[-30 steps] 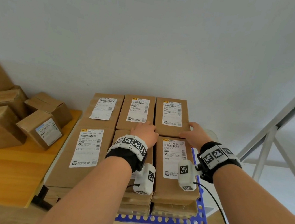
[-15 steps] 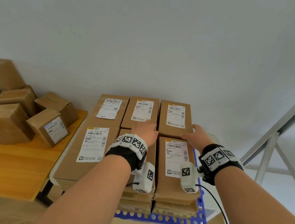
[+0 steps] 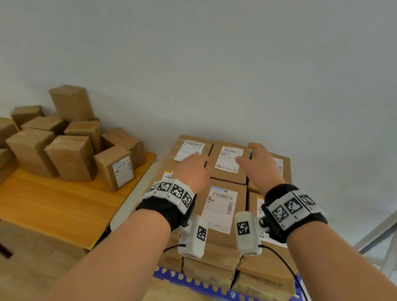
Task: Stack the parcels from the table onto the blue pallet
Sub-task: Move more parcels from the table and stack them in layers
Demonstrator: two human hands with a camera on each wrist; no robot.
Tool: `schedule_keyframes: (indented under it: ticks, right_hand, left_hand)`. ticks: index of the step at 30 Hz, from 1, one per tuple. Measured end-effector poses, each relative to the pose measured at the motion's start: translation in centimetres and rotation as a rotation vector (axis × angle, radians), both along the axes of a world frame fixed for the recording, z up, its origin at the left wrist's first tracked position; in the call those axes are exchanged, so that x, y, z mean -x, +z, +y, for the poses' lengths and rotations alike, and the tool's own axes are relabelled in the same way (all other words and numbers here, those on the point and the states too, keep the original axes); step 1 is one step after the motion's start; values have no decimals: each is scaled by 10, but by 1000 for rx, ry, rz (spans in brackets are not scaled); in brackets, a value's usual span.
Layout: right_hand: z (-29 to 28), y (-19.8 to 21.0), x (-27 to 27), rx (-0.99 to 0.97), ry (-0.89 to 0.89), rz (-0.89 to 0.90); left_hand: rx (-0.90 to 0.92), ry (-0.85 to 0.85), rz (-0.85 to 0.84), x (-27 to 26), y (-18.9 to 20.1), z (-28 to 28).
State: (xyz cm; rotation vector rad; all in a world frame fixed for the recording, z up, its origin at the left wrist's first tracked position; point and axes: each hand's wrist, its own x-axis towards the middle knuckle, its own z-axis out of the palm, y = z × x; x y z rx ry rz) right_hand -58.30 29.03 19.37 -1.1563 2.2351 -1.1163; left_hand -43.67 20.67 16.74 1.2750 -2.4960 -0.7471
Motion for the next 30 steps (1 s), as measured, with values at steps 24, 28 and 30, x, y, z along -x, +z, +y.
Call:
schedule_keyframes:
  ticks: [24, 28, 30]
  right_hand:
    - [-220, -39, -330, -36, 231, -155]
    - [-244, -58, -370, -95, 239, -162]
    - [-254, -66, -383, -128, 256, -158]
  left_hand:
    - [-114, 393, -1, -375, -55, -193]
    - [-146, 404, 18, -414, -66, -220]
    - [-169, 421, 33, -425, -71, -226]
